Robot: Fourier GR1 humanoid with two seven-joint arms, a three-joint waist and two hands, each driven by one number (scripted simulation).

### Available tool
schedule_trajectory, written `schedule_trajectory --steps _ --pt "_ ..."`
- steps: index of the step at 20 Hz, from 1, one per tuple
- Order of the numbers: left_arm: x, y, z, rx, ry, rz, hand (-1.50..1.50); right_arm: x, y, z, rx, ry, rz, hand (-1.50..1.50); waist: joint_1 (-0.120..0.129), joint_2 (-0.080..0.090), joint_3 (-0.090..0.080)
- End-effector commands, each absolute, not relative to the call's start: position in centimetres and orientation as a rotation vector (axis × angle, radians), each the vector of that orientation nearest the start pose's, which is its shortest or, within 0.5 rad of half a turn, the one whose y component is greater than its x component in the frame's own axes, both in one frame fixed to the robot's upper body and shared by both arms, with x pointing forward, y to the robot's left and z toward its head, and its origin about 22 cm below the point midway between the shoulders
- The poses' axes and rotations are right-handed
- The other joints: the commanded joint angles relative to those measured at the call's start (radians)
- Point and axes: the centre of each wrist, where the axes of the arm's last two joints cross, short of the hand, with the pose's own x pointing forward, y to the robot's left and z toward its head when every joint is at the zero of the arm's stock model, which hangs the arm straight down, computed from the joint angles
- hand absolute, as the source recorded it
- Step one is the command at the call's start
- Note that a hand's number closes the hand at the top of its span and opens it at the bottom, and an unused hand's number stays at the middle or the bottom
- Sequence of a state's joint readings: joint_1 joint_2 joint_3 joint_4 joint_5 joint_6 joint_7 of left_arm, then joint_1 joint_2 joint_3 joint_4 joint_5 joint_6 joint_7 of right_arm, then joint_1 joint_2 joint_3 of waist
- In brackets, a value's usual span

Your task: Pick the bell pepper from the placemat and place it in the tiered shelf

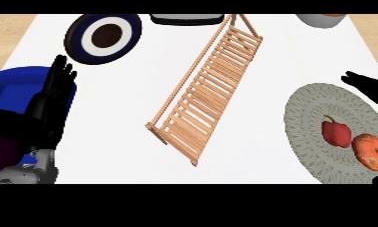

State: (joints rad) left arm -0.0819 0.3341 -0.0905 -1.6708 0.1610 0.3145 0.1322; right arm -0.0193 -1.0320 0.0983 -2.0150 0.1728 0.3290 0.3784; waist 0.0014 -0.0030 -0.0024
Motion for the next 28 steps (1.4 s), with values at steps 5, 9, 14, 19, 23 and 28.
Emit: schedule_trajectory --steps 5,9,14,19,23,28 --pt "25.5 26.9 4.4 0.241 -1.604 0.015 0.0 22.4 -27.9 14.1 -0.959 -1.006 1.332 -1.5 0.014 0.006 0.002" --pt "25.2 26.4 4.5 0.213 -1.606 0.036 0.0 23.1 -27.3 12.8 -1.068 -0.876 1.361 -1.5 0.012 0.005 0.002" --pt "25.9 26.3 5.7 0.267 -1.613 0.031 0.0 23.1 -29.2 10.3 -1.114 -0.79 1.357 -1.5 -0.001 0.003 0.003" --pt "26.6 27.3 6.4 0.262 -1.602 0.039 0.0 23.2 -30.6 10.4 -1.087 -0.817 1.331 -1.5 -0.004 0.003 0.003" --pt "26.4 27.1 6.2 0.249 -1.603 0.027 0.0 24.0 -31.5 8.9 -1.064 -0.847 1.322 -1.5 -0.002 0.003 0.003" --pt "25.2 28.3 4.6 0.245 -1.609 0.025 0.0 24.2 -31.8 7.2 -1.066 -0.82 1.348 -1.5 -0.001 0.003 0.002"
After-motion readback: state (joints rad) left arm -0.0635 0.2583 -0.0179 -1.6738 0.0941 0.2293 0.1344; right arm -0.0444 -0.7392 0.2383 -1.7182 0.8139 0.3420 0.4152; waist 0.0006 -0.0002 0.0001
